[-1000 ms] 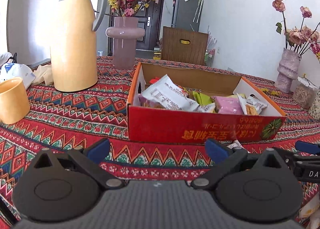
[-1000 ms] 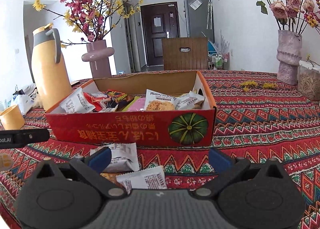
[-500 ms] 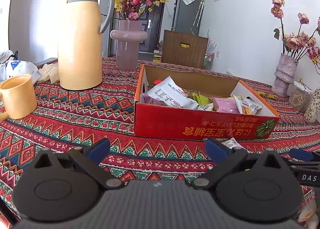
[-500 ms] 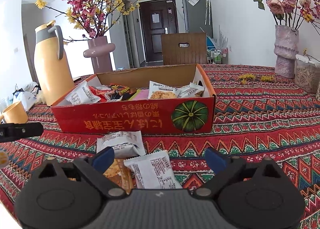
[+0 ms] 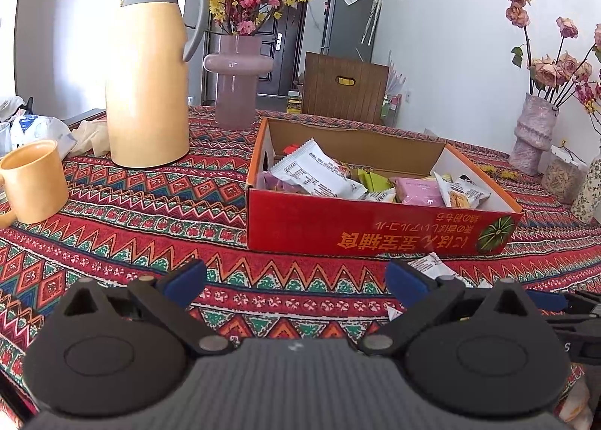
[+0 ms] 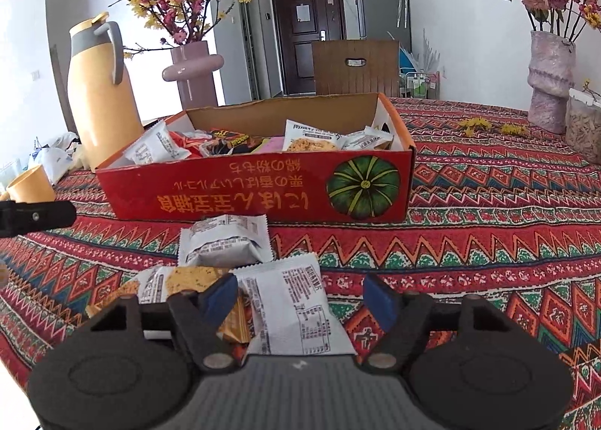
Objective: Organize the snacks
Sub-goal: 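Lower the right gripper onto a white printed sachet and grasp it, then grasp a pumpkin-seed cookie packet with the left gripper while the right gripper holds the sachet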
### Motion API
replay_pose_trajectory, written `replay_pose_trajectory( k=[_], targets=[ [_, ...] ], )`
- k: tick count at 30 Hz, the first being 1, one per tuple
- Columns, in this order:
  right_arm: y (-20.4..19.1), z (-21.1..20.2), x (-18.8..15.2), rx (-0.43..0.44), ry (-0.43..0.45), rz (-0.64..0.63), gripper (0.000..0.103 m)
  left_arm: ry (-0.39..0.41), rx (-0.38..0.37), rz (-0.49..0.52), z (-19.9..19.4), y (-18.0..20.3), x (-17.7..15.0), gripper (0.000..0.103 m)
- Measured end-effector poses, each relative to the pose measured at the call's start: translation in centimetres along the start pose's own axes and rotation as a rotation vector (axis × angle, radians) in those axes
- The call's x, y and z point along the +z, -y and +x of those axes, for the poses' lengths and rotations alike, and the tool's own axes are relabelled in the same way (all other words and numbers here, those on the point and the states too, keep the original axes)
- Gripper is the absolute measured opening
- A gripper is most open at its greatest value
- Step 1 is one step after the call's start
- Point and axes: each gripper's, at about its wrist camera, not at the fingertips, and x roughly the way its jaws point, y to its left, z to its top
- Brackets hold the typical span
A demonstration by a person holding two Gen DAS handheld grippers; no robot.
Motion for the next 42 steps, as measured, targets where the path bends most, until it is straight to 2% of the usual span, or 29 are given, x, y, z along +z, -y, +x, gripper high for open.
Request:
replay_pose_trajectory(
  k=[5, 7, 11, 18, 23, 42],
  targets=[
    [-0.1, 0.6, -0.6, -0.014, -0.017, 0.002, 0.062, -0.025, -0.012, 0.021, 0.2, 0.7, -0.4, 0.103],
    [-0.1, 0.6, -0.6, -0.009, -0.014, 0.007, 0.046, -0.036, -0.017, 0.027, 0.2, 1.0, -0.6, 0.103],
    [-0.1, 0.2, -0.9, -0.015, 0.002, -0.003, 0.041, -0.054, -0.024, 0.052, 0.2, 1.7, -1.0, 0.103],
    [0.3, -1.4, -1.4, -0.019, 0.055, 0.008, 0.040, -0.151, 0.011, 0.112, 2.0, 3.6, -2.2, 0.103],
    [0.9, -2.4, -1.8, -0.008, 0.075, 0.021, 0.040, -0.190, 0.016, 0.148, 3.2, 5.2, -3.2, 0.103],
    [2.9, -3.1, -2.8, 0.009, 0.091, 0.065, 0.040, -0.183, -0.037, 0.186, 3.3, 9.1, -3.1, 0.103]
  ],
)
